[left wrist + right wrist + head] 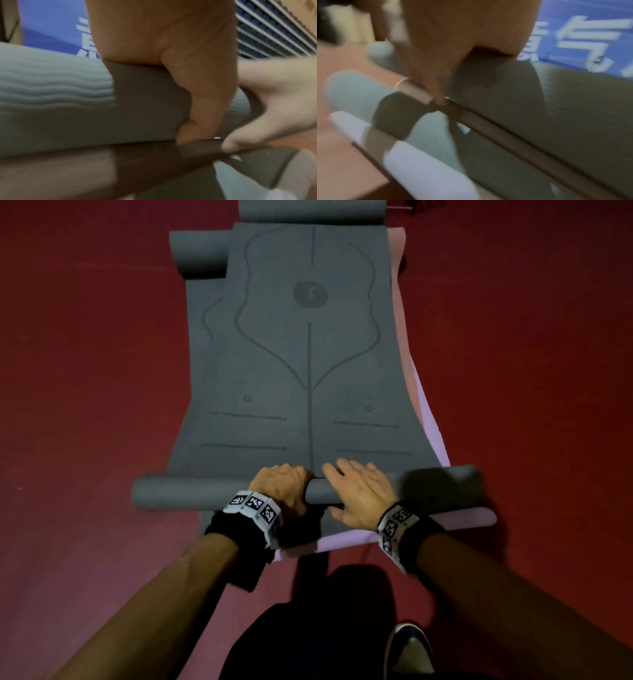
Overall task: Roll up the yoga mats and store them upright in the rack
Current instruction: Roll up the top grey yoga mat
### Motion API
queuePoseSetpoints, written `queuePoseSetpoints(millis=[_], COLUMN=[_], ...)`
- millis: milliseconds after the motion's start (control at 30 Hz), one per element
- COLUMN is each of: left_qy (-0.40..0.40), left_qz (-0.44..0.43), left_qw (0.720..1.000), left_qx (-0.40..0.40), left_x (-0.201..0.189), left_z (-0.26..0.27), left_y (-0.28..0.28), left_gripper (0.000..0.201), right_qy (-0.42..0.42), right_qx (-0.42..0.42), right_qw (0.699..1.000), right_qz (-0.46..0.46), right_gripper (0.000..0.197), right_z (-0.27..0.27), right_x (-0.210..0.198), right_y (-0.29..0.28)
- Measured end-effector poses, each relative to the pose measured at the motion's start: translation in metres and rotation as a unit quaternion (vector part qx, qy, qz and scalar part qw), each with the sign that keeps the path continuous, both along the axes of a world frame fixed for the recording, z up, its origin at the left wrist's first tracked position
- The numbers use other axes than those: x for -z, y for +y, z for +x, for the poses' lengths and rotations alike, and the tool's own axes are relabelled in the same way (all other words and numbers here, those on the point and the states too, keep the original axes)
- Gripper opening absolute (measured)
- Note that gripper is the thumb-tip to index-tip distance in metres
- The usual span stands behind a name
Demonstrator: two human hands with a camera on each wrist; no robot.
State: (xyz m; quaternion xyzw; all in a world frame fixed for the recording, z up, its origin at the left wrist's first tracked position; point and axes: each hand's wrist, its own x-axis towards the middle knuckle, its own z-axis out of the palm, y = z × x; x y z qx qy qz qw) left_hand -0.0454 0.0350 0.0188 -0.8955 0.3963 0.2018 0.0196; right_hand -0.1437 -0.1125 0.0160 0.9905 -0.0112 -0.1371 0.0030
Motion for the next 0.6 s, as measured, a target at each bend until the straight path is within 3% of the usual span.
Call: queuePoseSetpoints(millis=[133, 300, 433, 600], left_qy=[-0.031, -0.150, -0.094, 0.003], left_qz=[-0.005, -0.016, 0.012, 0.030], left_qw=[0.999, 0.988, 0.996, 0.999], left_qx=[0.014, 0.037, 0.005, -0.020], left_x=[0.000, 0.017, 0.015, 0.001], left_z=[-0.002, -0.024, -0.017, 0.000], left_y=[-0.001, 0.002, -0.003, -0.003], left_gripper=[0.050, 0.056, 0.044, 0.044], right_qy=[0.004, 0.056, 0.072, -0.011], right_qx=[0.035, 0.054, 0.050, 0.018], right_qw=[0.999, 0.996, 0.995, 1.000], right_qz=[0.008, 0.036, 0.056, 0.005], right_gripper=[0.053, 0.034, 0.041, 0.062], right_z=[0.006, 0.018, 0.016, 0.006], right_x=[0.001, -0.014, -0.012, -0.001], right_y=[0.004, -0.002, 0.003, 0.021])
